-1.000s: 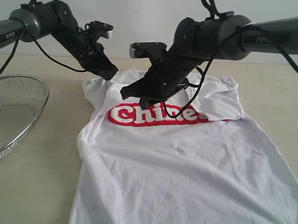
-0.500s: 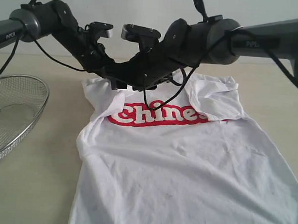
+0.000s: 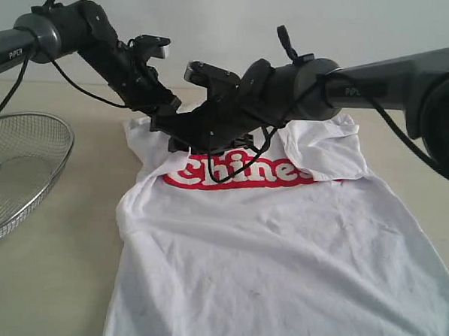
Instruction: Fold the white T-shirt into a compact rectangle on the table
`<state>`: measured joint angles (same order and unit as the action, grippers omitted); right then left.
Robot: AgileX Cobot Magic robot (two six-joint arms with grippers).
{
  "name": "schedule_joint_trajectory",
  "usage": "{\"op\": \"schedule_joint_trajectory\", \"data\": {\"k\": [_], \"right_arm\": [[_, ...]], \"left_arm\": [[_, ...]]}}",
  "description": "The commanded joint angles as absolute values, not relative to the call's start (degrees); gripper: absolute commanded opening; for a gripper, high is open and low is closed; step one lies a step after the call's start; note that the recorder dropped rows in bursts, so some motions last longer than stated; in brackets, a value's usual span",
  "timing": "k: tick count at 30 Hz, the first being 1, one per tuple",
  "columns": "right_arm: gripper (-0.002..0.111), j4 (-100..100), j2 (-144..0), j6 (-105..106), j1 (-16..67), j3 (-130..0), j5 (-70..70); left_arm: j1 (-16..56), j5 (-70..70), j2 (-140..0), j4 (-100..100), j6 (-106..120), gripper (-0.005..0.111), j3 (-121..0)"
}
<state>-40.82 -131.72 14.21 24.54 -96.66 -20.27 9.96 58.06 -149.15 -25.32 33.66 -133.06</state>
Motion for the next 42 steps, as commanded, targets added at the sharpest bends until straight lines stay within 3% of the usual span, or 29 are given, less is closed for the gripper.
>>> {"op": "schedule_joint_trajectory", "data": {"k": [1,2,16,27,33,42], "right_arm": [[0.004,-40.87,-131.54,13.71,24.60,-96.60,-19.32],[0.000,-40.87,-131.54,13.44,24.60,-96.60,-19.32],[0.000,-38.71,-128.96,10.48,24.49,-96.60,-21.68],[0.000,-24.96,-128.02,-2.59,24.49,-95.18,-25.74],[0.000,-25.07,-127.91,-4.60,24.49,-87.21,-20.28],[0.001,-24.69,-121.79,-2.45,24.49,-86.66,-19.05]], "left_arm": [[9.77,58.57,-148.08,-25.70,33.16,0.044,-133.33],[9.77,58.57,-148.08,-25.70,33.16,0.044,-133.33],[9.77,58.84,-148.08,-24.52,32.48,0.044,-133.33],[9.61,59.01,-148.08,-24.37,32.48,0.044,-133.33],[9.10,59.71,-148.08,-24.21,32.48,0.044,-133.33],[8.42,62.47,-146.79,-22.02,30.18,0.044,-133.33]]}}
